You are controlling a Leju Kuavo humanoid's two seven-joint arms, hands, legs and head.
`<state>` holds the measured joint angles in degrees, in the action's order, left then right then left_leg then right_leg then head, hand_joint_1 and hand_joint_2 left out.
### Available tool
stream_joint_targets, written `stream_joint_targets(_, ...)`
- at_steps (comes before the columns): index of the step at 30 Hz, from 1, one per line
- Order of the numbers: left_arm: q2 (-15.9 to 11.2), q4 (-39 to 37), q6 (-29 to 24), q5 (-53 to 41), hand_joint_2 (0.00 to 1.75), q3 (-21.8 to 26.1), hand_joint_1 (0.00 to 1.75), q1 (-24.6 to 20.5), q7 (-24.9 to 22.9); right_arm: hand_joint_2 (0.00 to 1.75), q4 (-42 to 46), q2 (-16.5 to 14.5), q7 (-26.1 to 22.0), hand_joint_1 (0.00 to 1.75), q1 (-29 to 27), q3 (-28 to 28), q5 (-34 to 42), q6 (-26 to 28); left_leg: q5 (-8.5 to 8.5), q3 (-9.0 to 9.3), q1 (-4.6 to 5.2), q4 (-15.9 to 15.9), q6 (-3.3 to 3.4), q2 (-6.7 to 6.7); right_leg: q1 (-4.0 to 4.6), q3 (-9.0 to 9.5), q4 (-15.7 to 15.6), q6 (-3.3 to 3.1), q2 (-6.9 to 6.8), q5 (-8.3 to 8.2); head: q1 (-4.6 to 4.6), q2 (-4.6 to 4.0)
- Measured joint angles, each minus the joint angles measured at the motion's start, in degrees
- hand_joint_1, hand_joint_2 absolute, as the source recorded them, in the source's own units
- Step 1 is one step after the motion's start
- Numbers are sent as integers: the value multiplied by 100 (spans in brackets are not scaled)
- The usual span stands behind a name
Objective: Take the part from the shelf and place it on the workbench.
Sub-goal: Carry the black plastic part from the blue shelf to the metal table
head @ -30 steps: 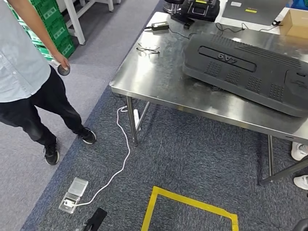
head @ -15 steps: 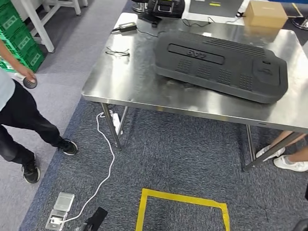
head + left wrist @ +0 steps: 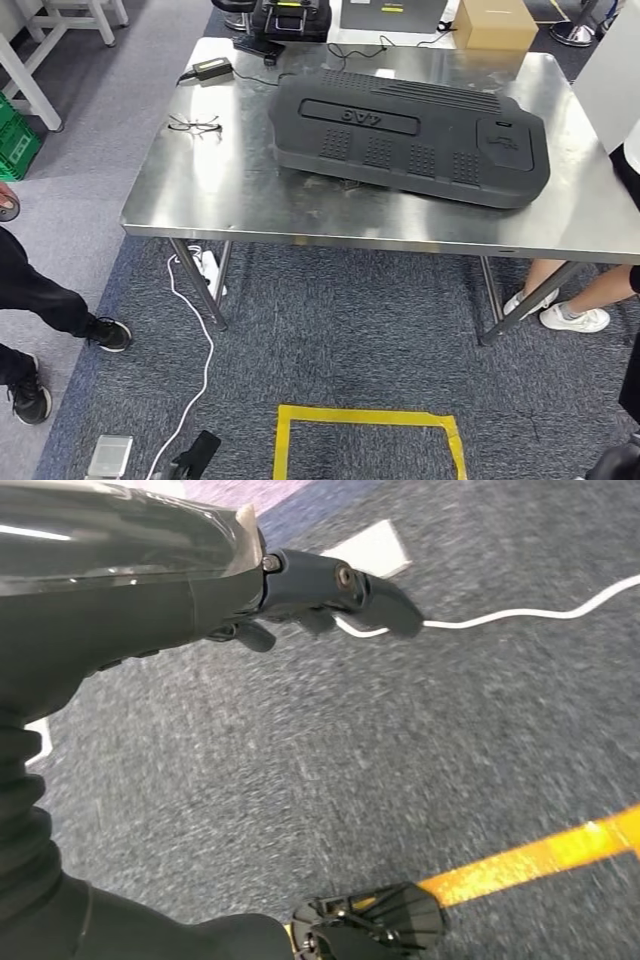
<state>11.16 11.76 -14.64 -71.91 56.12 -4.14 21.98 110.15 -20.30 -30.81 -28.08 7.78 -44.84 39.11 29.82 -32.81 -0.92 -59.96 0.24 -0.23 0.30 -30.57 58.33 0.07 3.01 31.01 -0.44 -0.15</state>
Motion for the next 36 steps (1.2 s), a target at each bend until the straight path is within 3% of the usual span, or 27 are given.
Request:
stream_joint_targets(2,2,0,-3,0,175,1,0,-8,2,175,-12,66,107,175,4,-101,201,-21,1,21,-26,31,42,5,-4,-40,122,59,-77,100,9,0)
stream_joint_targets(3,3,0,-4,-1,175,1,0,-15,2,175,-16,95,145,175,16,-142,275,-24,7,39,-44,44,69,13,-14,-137,340,99,-133,224,16,0)
stream_joint_targets(5,3,0,-5,-6,175,1,0,-18,2,175,-29,145,194,175,46,-216,347,-21,31,65,-51,48,103,37,-51,-506,1071,169,-224,542,29,0)
stream_joint_targets(6,3,0,-5,-15,175,2,0,-14,1,175,-37,169,216,175,57,-249,345,-16,45,77,-52,47,107,50,-73,-709,1426,194,-238,647,29,0)
stream_joint_targets(7,3,0,-4,-31,175,2,0,-11,0,175,-45,190,235,175,62,-282,322,-8,60,91,-53,47,103,58,-92,-840,1620,210,-247,648,28,0)
stream_joint_targets(8,4,0,-4,-47,175,2,0,-10,-1,175,-52,212,257,175,63,-313,282,3,79,114,-57,46,95,61,-106,-864,1585,220,-257,525,28,0)
stream_joint_targets(10,5,0,-3,-69,175,1,0,-9,0,175,-63,251,287,175,70,-371,209,25,128,184,-70,50,58,61,-117,-611,915,217,-283,57,28,-1)
stream_joint_targets(12,5,0,3,-70,175,1,0,-12,9,175,-74,277,295,175,83,-421,171,39,164,234,-65,62,12,61,-88,-347,291,181,-304,-222,30,0)
stream_joint_targets(14,5,0,40,-70,175,1,0,-17,52,175,-81,298,301,175,87,-456,149,47,168,233,-52,80,-37,67,-54,-302,148,114,-300,-195,28,0)
stream_joint_targets(17,4,0,150,-68,175,1,0,-27,163,175,-79,326,307,175,74,-501,108,52,242,230,-61,50,-121,80,-68,-269,52,13,-283,-182,21,-1)
stream_joint_targets(19,2,0,241,-64,175,1,0,-36,216,175,-76,343,308,175,77,-553,90,54,508,27,-56,-406,-135,75,-81,-222,-7,-53,-285,-191,11,0)
stream_joint_targets(21,0,0,319,-66,175,1,0,-27,252,175,-76,365,307,175,71,-596,74,54,801,-374,-39,-1183,-134,70,-57,-202,-13,-108,-279,-169,6,-1)
stream_joint_targets(22,-1,0,339,-70,175,1,0,-18,263,175,-77,380,307,175,65,-615,63,54,837,-524,-32,-1443,-129,70,-43,-184,-13,-126,-270,-152,6,-1)
stream_joint_targets(23,-2,0,347,-75,175,1,0,-10,269,175,-77,397,306,175,62,-632,52,54,761,-578,-24,-1496,-115,69,-31,-159,-13,-136,-256,-134,6,-1)
stream_joint_targets(24,-2,0,349,-80,175,1,0,-7,272,175,-77,416,306,175,62,-656,40,54,574,-519,-15,-1309,-91,68,-20,-121,-13,-135,-238,-113,6,-1)
stream_joint_targets(26,-7,0,351,-86,175,1,0,-9,272,175,-77,453,303,175,66,-713,2,54,135,-233,9,-601,-16,58,-1,-41,-9,-112,-207,-57,9,0)
stream_joint_targets(27,-9,0,357,-87,175,1,0,-15,270,175,-75,472,300,175,71,-739,-30,54,14,-98,21,-277,14,51,11,-21,1,-90,-195,-33,12,0)
stream_joint_targets(29,-14,0,388,-93,175,-2,0,-26,261,175,-67,508,293,175,80,-781,-113,57,3,-1,43,-15,47,40,18,-28,18,-34,-183,-21,16,0)
stream_joint_targets(32,-15,0,429,-105,175,-2,0,-35,242,175,-27,557,292,175,86,-835,-237,62,18,54,17,69,91,37,11,-49,105,53,-192,4,15,-1)
stream_joint_targets(34,-14,0,435,-127,175,-3,0,-47,236,175,9,587,294,175,104,-865,-300,64,29,118,-21,98,123,37,-9,-235,500,136,-218,201,24,-1)
stream_joint_targets(36,-13,0,438,-155,175,-3,0,-53,229,175,26,617,295,175,117,-883,-344,65,64,156,-31,102,138,41,-48,-638,1224,206,-239,497,32,-1)
